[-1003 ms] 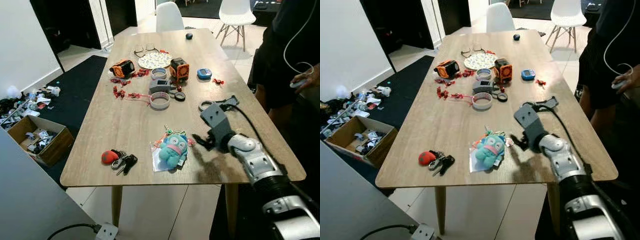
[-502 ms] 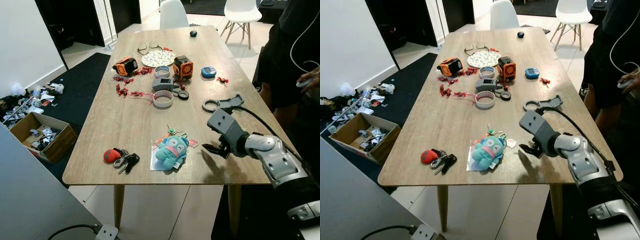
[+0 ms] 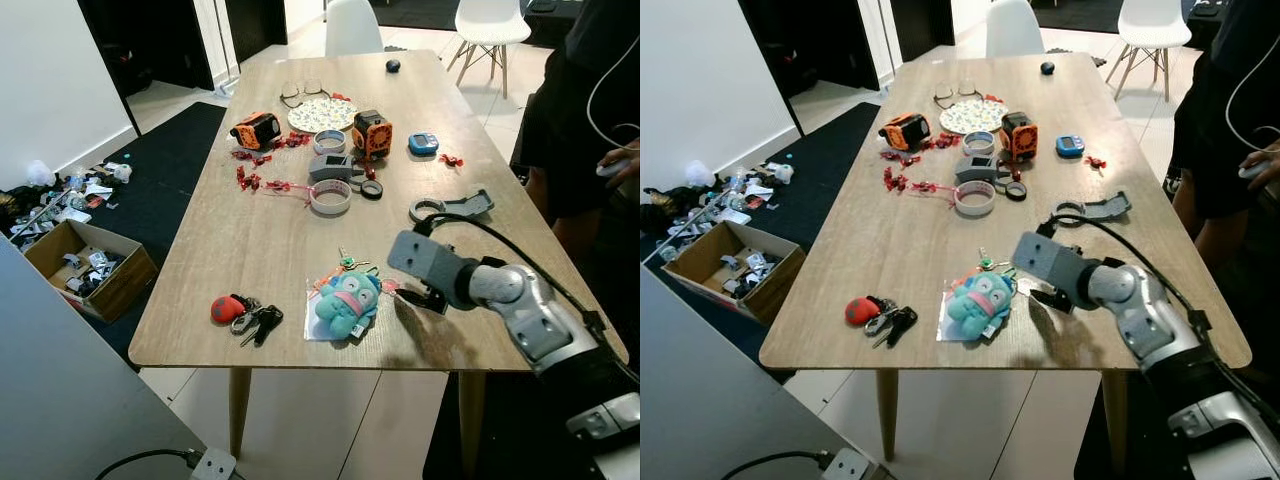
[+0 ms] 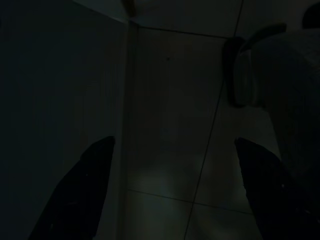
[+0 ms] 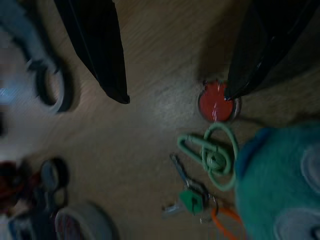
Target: Hang keys on a hook
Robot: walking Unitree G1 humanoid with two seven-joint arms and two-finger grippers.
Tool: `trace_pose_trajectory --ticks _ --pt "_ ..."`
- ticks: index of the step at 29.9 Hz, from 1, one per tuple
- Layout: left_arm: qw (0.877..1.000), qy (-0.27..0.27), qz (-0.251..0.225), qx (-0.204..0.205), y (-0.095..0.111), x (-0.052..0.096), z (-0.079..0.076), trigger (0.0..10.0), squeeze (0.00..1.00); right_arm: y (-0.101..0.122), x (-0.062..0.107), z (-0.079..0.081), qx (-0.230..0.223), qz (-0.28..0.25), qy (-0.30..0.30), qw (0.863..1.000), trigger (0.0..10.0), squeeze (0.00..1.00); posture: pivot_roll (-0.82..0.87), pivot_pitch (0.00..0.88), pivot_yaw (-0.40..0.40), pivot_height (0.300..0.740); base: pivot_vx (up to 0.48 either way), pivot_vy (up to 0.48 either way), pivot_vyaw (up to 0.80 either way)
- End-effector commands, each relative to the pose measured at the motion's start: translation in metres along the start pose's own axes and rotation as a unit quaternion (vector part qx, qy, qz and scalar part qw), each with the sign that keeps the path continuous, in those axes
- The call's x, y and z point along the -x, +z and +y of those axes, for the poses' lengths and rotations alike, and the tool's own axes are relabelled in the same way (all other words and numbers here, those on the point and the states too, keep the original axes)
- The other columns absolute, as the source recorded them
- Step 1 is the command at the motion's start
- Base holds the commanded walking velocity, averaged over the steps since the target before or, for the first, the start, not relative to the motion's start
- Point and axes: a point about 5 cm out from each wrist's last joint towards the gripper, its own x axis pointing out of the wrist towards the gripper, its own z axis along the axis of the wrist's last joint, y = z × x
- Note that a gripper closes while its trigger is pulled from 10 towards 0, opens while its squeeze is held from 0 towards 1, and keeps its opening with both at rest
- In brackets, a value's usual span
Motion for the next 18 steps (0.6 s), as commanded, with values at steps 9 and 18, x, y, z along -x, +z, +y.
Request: trace_pose_trajectory --ticks 9,18 --pt "1.0 0.002 0.006 0.0 -0.006 0.001 0.001 10.0 0.0 0.013 -0.011 0.018 0.011 -0.035 0.027 0.999 10.0 0.0 -0.11 0.073 0.061 0.74 0.0 0.0 0.0" --pt "1.0 0.0 0.006 0.001 -0.005 0.001 -0.001 10.0 0.0 0.017 -0.018 0.03 0.011 -0.045 0.039 0.998 10.0 0.0 -0.11 0.077 0.063 0.74 0.0 0.0 0.0"
